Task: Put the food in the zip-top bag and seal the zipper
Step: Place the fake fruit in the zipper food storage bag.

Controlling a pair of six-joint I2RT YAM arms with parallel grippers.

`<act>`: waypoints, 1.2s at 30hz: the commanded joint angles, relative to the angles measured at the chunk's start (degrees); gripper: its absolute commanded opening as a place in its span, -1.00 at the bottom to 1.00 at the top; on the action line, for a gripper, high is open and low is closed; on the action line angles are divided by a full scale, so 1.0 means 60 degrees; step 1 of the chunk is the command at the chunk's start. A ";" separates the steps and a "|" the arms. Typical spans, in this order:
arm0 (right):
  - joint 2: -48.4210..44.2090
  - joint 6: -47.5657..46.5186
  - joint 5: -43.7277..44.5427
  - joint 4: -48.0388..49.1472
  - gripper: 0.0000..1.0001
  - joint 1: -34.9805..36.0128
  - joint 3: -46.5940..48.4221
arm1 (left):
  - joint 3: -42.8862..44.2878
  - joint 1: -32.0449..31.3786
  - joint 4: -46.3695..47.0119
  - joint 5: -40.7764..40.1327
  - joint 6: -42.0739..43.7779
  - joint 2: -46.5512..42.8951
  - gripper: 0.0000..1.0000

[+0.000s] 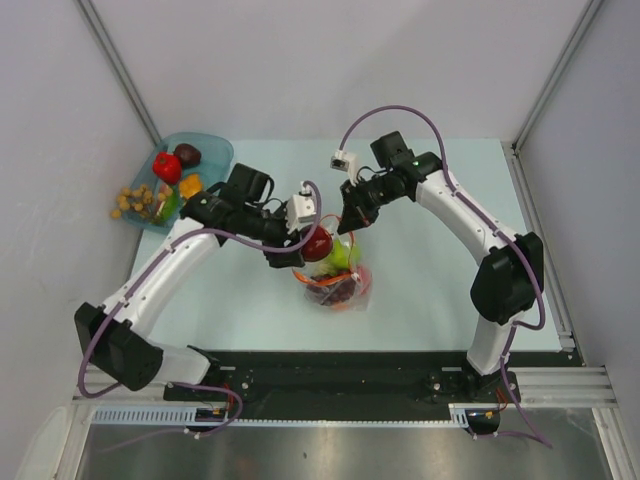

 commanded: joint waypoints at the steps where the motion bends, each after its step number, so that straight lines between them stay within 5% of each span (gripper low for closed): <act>1: -0.0547 -0.0200 -0.0076 0.0227 -1.00 0.0111 -0.0013 | 0.0311 -0.0198 -0.0524 -0.0619 0.0409 0.0445 0.37; 3: -0.0576 -0.0214 -0.0032 0.0227 -1.00 0.0112 -0.0042 | 0.0823 -0.0198 -0.0818 -0.0810 0.0350 0.0856 0.63; 4: -0.0576 -0.0229 -0.0017 0.0227 -1.00 0.0112 -0.0057 | 0.0926 -0.0155 -0.1008 -0.0971 0.0364 0.0886 0.99; 13: -0.0635 -0.0346 -0.0046 0.0227 -1.00 0.0082 -0.0145 | -0.0638 -0.0081 -0.1038 -0.0138 0.3991 -0.1383 0.99; 19: -0.0649 -0.0434 -0.0222 0.0227 -1.00 0.0053 -0.0174 | -0.1387 -0.0315 -0.1216 0.0200 0.6632 -0.1605 0.71; 23: -0.0649 -0.0522 -0.0383 0.0183 -1.00 0.0053 -0.0174 | -0.1445 -0.0359 -0.0352 0.0272 0.6779 -0.1341 0.22; 36: -0.0532 -0.0947 -0.0807 -0.0036 -1.00 0.0067 -0.0058 | -0.2926 -0.1355 0.1479 -0.0707 0.7780 -0.1385 -0.16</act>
